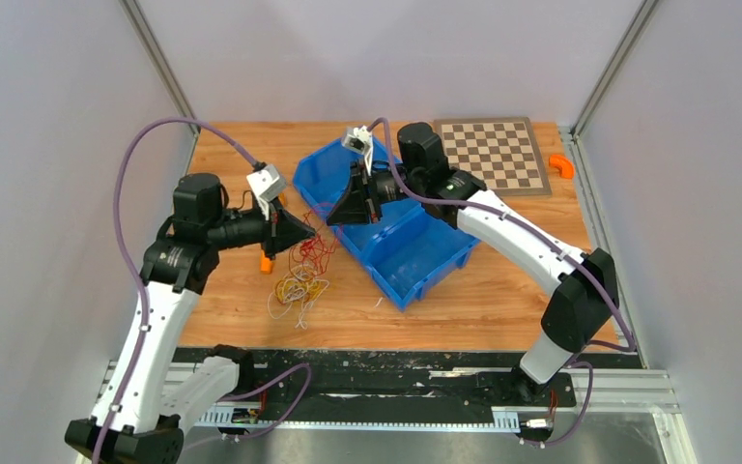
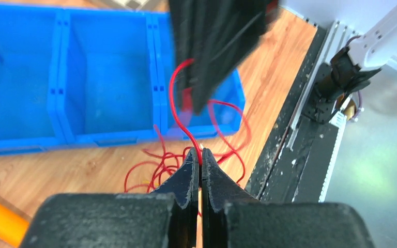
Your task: Untangle the cables
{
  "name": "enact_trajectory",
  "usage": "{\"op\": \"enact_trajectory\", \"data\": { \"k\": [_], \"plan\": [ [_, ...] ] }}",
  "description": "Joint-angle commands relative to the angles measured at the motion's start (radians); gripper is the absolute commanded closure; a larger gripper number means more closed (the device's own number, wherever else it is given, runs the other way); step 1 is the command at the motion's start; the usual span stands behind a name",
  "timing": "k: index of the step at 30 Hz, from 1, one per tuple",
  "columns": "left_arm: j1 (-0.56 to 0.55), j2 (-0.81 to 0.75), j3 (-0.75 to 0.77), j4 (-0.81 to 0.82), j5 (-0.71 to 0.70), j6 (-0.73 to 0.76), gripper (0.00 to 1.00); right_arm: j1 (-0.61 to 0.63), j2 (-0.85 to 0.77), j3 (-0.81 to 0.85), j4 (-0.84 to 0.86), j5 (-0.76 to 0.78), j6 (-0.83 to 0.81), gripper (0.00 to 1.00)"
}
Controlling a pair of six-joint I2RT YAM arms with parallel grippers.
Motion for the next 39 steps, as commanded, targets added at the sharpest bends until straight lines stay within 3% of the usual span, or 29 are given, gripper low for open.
{"op": "enact_trajectory", "data": {
  "k": [1,9,14,20,31,35,39],
  "plan": [
    [0.061,-0.084,0.115,0.042,0.087,-0.145,1.0,-0.032,0.039,-0.093,0.01,0.148,-0.119,0.92],
    [0.169,-0.108,0.213,0.211,0.013,-0.402,1.0,0.006,0.189,-0.136,-0.007,0.142,-0.133,0.95],
    [0.193,-0.104,0.298,0.213,-0.16,-0.392,1.0,0.012,0.194,-0.207,-0.01,0.147,-0.159,0.99],
    [0.208,-0.075,0.443,0.209,-0.323,-0.396,1.0,0.032,0.215,-0.257,-0.012,0.146,-0.174,0.91],
    [0.208,0.018,0.717,0.258,-0.399,-0.408,1.0,0.086,0.294,-0.227,-0.019,0.172,-0.198,0.89],
    [0.208,0.06,0.827,0.271,-0.443,-0.401,1.0,0.098,0.324,-0.238,-0.027,0.194,-0.219,0.84],
    [0.208,0.081,0.867,0.288,-0.425,-0.436,1.0,0.104,0.341,-0.244,-0.031,0.221,-0.231,0.82]
  ]
}}
